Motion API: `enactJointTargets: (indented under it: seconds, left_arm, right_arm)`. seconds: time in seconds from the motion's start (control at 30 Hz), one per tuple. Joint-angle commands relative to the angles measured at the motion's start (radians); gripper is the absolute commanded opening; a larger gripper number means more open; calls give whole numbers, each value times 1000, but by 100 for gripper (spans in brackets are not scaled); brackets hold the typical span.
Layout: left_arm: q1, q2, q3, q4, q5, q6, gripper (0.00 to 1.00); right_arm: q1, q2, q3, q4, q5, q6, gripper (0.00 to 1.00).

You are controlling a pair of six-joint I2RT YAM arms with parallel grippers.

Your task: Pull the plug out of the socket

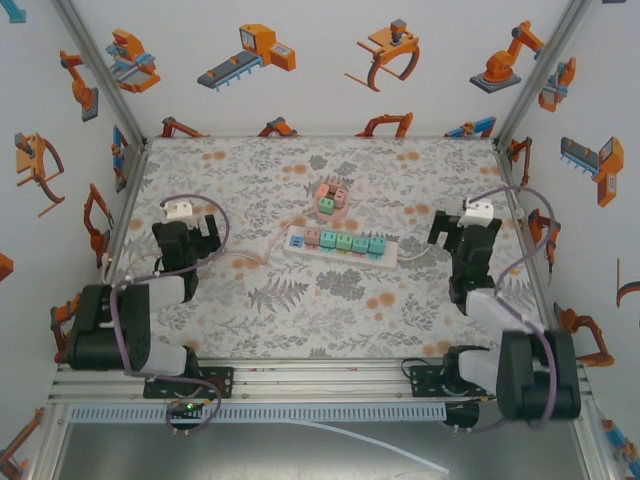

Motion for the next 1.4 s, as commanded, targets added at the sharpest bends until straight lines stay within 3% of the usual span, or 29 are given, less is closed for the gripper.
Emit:
enactJointTargets:
  seconds: [0.0,0.1,0.2,0.33,0.4,0.5,0.63,0.9,1.07,1.37]
  left_arm:
    - [-39,-162,29,-166,-147,-39,97]
    - [-71,-303,102,-384,-180,-173,97]
    - [-84,-372,253,-710,-177,-491,97]
    - [-153,-330,372,-787,123,-658,97]
    - [-232,-271,443,-854,158,-670,97]
    - [-334,-164,546,-942,186,-624,100]
    - [-387,-31,623,-988,229,-602,96]
    - [-394,201,721,-1027,348,-574,91]
    - [-396,309,764,-1019,400,-569,87]
    - [-394,420,806,-1002,365,-579,82]
  right_arm:
    - [-7,-151,82,-208,-82,30,99]
    - [-7,-236,134,-304,-163,5,98]
    - [2,-255,171,-328,-357,-86,97]
    - [83,-213,205,-325,-559,-345,94]
    - [139,-175,221,-363,-624,-528,96]
    - [208,-99,306,-590,-741,-814,97]
    - [249,35,454,-889,-816,-1011,94]
    - [259,331,666,-1165,-821,-1095,79]
    - [259,471,691,-1092,-835,-1099,71]
    - [260,599,714,-1010,-893,-1097,52]
